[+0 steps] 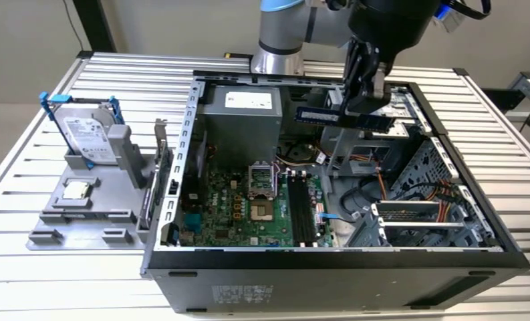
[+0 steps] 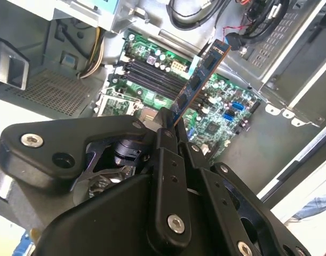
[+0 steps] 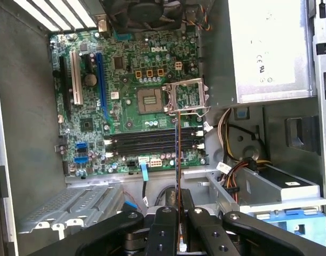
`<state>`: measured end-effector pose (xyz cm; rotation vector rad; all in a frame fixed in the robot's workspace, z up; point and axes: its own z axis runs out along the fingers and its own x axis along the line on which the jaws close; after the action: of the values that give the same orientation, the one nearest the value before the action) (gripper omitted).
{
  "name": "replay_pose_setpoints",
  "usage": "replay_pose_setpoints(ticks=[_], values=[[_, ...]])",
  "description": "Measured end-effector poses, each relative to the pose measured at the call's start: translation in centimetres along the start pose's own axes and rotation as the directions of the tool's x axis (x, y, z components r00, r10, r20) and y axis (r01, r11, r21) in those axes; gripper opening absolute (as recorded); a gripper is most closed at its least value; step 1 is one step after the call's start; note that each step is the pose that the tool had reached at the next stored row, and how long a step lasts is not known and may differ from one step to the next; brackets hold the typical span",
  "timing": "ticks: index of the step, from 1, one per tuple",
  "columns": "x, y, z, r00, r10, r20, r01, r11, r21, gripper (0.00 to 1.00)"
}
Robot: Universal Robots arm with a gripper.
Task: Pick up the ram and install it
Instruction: 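Insert the ram into the slot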
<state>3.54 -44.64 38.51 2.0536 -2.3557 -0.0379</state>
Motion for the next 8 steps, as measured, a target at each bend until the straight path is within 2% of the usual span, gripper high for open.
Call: replay_pose_setpoints(ticks=[3,8], values=[[0.00,0.00,0.00,0.9998,0.019,0.0006,-0.019,0.9998,0.0000,0.00],[0.00,0.00,0.00,0.9998,0.019,0.0006,-0.019,0.9998,0.0001,0.00]])
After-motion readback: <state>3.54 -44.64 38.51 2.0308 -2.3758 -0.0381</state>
